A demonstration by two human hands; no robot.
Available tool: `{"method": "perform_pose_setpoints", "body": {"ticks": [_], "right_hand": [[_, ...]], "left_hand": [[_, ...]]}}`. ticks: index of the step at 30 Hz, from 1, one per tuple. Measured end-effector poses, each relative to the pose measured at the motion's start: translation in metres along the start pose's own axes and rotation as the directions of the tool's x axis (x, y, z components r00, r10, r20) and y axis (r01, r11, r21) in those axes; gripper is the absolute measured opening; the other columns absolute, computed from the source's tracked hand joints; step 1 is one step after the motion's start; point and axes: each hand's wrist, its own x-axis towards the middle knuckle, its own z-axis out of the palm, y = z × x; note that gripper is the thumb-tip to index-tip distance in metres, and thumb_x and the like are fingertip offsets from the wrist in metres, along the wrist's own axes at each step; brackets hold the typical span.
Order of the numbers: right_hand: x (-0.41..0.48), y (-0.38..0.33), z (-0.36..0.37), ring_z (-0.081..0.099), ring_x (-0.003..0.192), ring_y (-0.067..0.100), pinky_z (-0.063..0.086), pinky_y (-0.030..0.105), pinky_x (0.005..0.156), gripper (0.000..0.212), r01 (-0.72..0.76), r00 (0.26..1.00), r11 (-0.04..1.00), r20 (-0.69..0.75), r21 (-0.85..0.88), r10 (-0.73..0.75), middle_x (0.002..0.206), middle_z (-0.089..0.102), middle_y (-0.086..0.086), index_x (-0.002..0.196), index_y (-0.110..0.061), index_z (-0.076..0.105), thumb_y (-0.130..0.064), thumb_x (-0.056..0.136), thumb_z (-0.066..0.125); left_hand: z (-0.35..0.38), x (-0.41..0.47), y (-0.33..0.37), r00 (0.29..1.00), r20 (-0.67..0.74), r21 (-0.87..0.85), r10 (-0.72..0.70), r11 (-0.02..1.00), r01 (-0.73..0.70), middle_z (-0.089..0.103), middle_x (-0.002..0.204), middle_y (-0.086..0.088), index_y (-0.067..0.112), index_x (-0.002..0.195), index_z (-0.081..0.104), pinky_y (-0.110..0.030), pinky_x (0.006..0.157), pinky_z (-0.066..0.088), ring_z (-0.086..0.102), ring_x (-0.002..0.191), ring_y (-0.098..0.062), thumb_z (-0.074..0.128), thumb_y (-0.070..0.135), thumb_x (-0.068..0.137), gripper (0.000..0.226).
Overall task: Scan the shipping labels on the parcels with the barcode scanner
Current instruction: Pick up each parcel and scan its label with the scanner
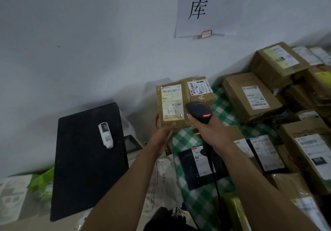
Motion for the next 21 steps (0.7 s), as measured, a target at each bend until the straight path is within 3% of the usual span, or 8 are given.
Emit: {"method": "perform_pose_setpoints", "body": {"ticks": [3,6,8,11,16,19,21], "right_hand": [[-0.003,0.001,0.005,0.076,0.080,0.007,0.059,0.031,0.072,0.023,0.024,1.000,0.999,0.008,-0.042,-0.023,0.101,0.076,-0.010,0.113,-0.042,0.063,-0.037,0.095,0.075],[-0.010,-0.001,0.010,0.077,0.082,0.016,0.057,0.030,0.070,0.026,0.026,1.000,0.999,0.016,-0.036,-0.026,0.100,0.076,-0.010,0.115,-0.043,0.061,-0.039,0.093,0.076],[-0.013,-0.006,0.011,0.077,0.083,0.015,0.056,0.028,0.068,0.033,0.029,0.999,0.999,0.015,-0.042,-0.029,0.104,0.076,-0.011,0.121,-0.040,0.060,-0.040,0.093,0.077],[-0.015,-0.014,0.013,0.077,0.080,0.014,0.055,0.026,0.067,0.031,0.037,0.997,0.999,0.076,-0.039,-0.034,0.106,0.075,-0.013,0.121,-0.043,0.059,-0.038,0.094,0.075],[-0.023,-0.027,0.007,0.071,0.067,0.008,0.053,0.019,0.063,0.025,0.093,0.990,0.994,0.106,-0.053,-0.087,0.091,0.074,-0.020,0.112,-0.048,0.060,-0.034,0.096,0.074],[-0.028,-0.032,-0.001,0.066,0.059,0.002,0.051,0.015,0.057,0.021,0.095,0.985,0.992,0.154,-0.081,-0.081,0.082,0.071,-0.019,0.112,-0.047,0.063,-0.036,0.097,0.073],[-0.032,-0.036,-0.006,0.066,0.059,0.000,0.050,0.015,0.056,0.024,0.063,0.983,0.993,0.181,-0.104,-0.043,0.089,0.071,-0.015,0.118,-0.039,0.065,-0.038,0.096,0.073]], "left_hand": [[-0.001,-0.004,0.001,0.995,0.091,0.122,0.050,0.991,-0.061,0.067,0.134,-0.013,0.039,0.153,0.028,-0.060,0.103,0.052,0.067,0.121,-0.035,0.085,-0.005,0.071,0.109],[-0.003,-0.014,0.010,0.992,0.095,0.217,0.079,0.971,-0.098,0.065,0.135,-0.011,0.038,0.150,0.032,-0.058,0.097,0.056,0.068,0.119,-0.032,0.094,0.005,0.065,0.110],[-0.003,-0.019,0.022,0.992,0.066,0.276,0.106,0.954,-0.120,0.065,0.133,-0.006,0.026,0.147,0.035,-0.049,0.096,0.058,0.071,0.115,-0.024,0.097,0.024,0.066,0.102],[-0.003,-0.023,0.031,0.991,-0.017,0.276,0.134,0.953,-0.124,0.063,0.137,-0.002,0.023,0.149,0.038,-0.045,0.099,0.057,0.070,0.115,-0.021,0.088,0.055,0.073,0.097],[0.000,-0.026,0.033,0.961,-0.153,0.414,0.228,0.898,-0.148,0.065,0.132,0.001,0.022,0.148,0.046,-0.042,0.097,0.057,0.068,0.112,-0.017,0.080,0.070,0.071,0.097],[0.003,-0.027,0.032,0.942,-0.197,0.456,0.271,0.876,-0.156,0.065,0.130,0.002,0.018,0.147,0.048,-0.030,0.089,0.057,0.067,0.109,-0.012,0.081,0.059,0.077,0.088],[0.003,-0.028,0.032,0.934,-0.236,0.451,0.267,0.882,-0.138,0.062,0.131,0.001,0.016,0.148,0.045,-0.024,0.082,0.055,0.065,0.107,-0.010,0.082,0.049,0.081,0.084]]}}
